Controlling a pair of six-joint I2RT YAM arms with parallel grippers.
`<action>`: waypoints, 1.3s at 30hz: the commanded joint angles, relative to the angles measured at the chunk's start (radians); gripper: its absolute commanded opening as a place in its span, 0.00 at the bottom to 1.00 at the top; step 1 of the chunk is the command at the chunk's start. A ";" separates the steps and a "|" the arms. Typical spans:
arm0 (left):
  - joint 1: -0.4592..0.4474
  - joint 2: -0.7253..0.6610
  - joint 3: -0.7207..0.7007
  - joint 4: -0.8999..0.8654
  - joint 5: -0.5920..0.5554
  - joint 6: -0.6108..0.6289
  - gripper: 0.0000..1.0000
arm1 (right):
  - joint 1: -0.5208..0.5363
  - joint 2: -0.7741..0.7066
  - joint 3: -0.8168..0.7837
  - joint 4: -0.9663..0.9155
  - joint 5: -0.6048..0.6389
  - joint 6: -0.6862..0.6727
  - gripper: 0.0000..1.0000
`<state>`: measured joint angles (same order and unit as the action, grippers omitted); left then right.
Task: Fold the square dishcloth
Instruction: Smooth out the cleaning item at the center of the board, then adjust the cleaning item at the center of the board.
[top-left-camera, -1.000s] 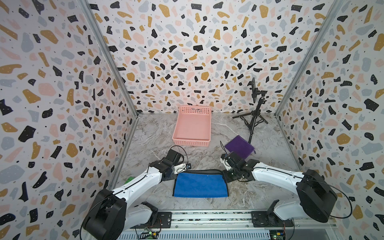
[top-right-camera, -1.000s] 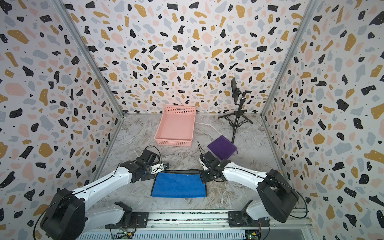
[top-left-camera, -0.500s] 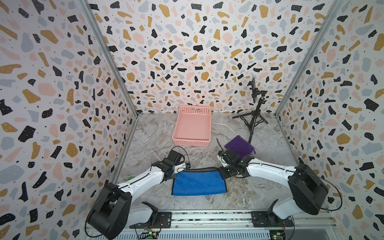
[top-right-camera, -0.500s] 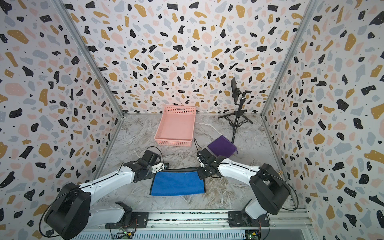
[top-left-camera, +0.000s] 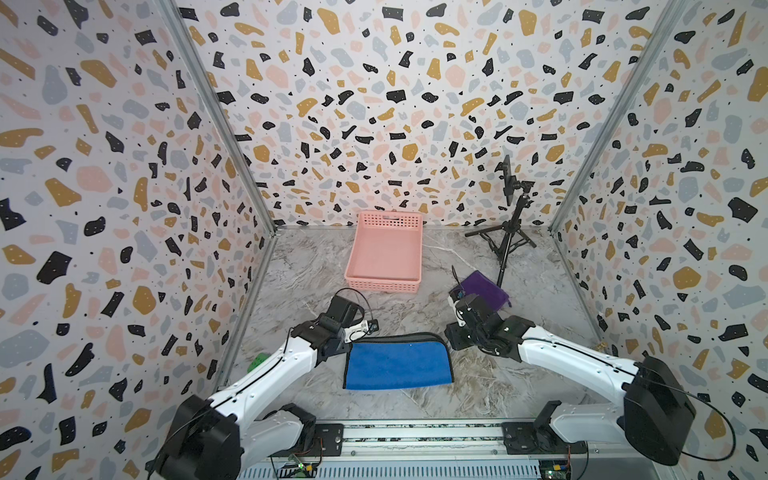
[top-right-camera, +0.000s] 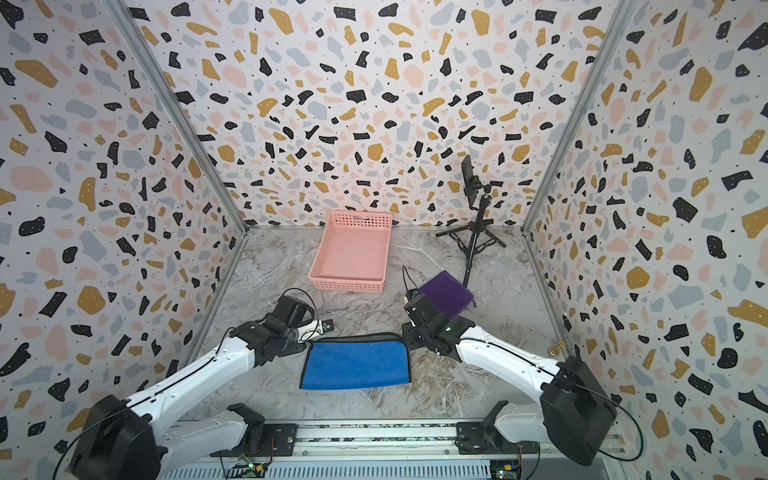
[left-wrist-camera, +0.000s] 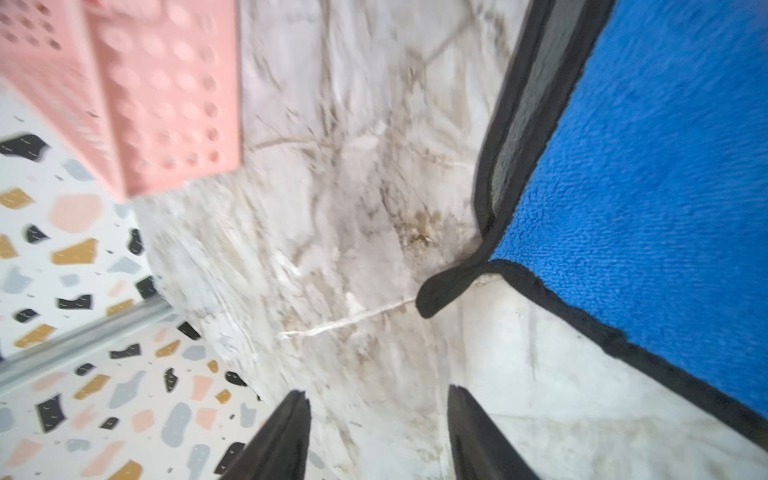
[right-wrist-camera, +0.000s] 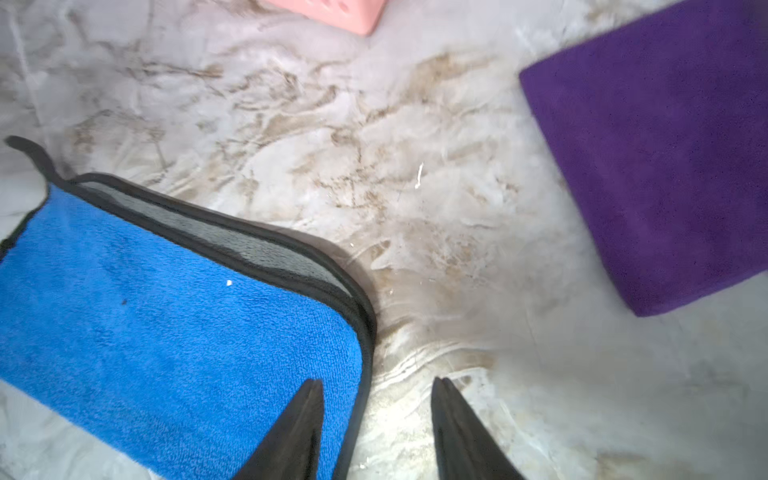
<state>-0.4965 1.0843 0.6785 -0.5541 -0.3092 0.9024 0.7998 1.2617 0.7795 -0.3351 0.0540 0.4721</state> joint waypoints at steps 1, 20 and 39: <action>-0.062 -0.034 0.011 -0.169 0.101 -0.062 0.59 | 0.042 0.000 -0.052 0.013 -0.138 0.041 0.36; -0.246 0.268 -0.164 0.039 -0.119 -0.109 0.54 | 0.069 0.162 -0.290 0.193 -0.306 0.246 0.02; -0.254 0.603 0.167 0.446 -0.030 0.047 0.64 | -0.118 0.057 -0.135 0.058 -0.489 0.152 0.06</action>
<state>-0.7475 1.7016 0.8463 -0.0998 -0.4862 0.9482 0.7029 1.2221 0.5995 -0.2405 -0.4252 0.6891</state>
